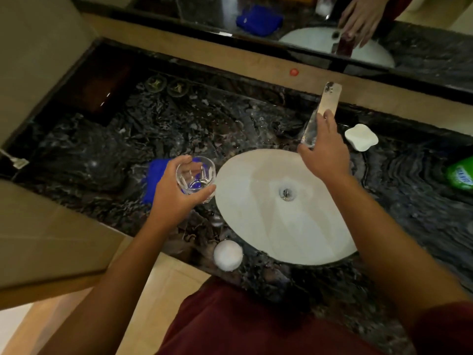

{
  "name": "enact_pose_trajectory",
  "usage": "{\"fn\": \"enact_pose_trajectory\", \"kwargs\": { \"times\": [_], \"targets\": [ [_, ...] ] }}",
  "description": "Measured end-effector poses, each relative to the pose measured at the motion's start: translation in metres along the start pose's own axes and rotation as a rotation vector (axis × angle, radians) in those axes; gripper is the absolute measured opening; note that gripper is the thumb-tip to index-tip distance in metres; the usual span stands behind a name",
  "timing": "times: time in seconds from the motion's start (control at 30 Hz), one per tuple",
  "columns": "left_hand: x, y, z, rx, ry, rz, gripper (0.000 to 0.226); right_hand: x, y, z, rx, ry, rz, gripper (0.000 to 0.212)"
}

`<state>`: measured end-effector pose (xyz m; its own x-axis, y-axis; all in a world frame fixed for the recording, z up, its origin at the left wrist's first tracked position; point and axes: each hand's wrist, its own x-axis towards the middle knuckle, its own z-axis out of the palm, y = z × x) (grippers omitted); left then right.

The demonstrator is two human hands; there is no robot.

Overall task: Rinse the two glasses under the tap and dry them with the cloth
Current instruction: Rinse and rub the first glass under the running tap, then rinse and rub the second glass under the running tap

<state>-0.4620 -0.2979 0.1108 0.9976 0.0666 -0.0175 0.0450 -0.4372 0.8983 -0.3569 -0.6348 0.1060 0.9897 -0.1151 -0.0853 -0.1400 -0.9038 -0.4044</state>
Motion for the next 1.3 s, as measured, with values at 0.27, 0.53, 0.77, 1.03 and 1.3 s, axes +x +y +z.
{"fn": "enact_pose_trajectory", "kwargs": {
  "times": [0.27, 0.53, 0.77, 1.03, 1.3],
  "targets": [
    [-0.036, -0.020, -0.031, 0.056, 0.112, -0.053, 0.075, -0.010, -0.008, 0.012, 0.027, 0.057, 0.024, 0.080],
    [-0.081, -0.056, -0.022, 0.100, 0.041, -0.218, 0.088, -0.014, 0.006, 0.012, 0.028, 0.074, -0.041, 0.080],
    [-0.101, -0.080, -0.011, 0.188, 0.023, -0.252, 0.087, -0.016, 0.002, 0.016, 0.025, 0.070, -0.021, 0.083],
    [-0.110, -0.100, -0.004, 0.223, 0.038, -0.339, 0.086, -0.016, 0.001, 0.020, 0.013, 0.071, -0.008, 0.079],
    [-0.116, -0.098, -0.004, 0.423, 0.004, -0.238, 0.100, -0.014, 0.002, 0.024, 0.003, 0.083, 0.002, 0.076]
  ]
}}
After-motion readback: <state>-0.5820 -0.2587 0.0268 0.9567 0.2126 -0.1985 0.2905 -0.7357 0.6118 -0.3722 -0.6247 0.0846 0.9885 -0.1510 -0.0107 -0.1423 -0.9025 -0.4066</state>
